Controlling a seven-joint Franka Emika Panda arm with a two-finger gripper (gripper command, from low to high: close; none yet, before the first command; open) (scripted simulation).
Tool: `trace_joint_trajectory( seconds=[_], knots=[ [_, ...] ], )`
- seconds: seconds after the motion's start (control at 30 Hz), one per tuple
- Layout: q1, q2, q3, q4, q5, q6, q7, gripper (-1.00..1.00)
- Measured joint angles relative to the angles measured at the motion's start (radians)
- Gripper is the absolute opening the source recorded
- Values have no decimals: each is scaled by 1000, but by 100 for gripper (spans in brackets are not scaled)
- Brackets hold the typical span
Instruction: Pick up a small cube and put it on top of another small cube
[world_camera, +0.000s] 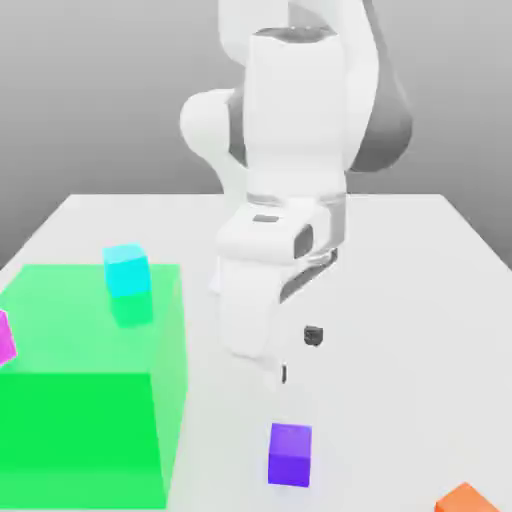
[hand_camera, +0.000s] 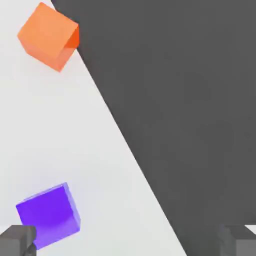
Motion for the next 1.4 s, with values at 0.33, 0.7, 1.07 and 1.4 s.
trace_joint_trajectory(
  seconds=[0.33, 0.7, 1.07, 1.4],
  knots=[
    [-72, 333, 106, -16, 108, 219, -299, 0],
    [-61, 268, 90, -29, 83, 164, -280, -100],
    [61, 226, 83, 144, 36, -50, 84, -100],
    [213, 316, 89, 394, 39, -208, 506, -100]
  ],
)
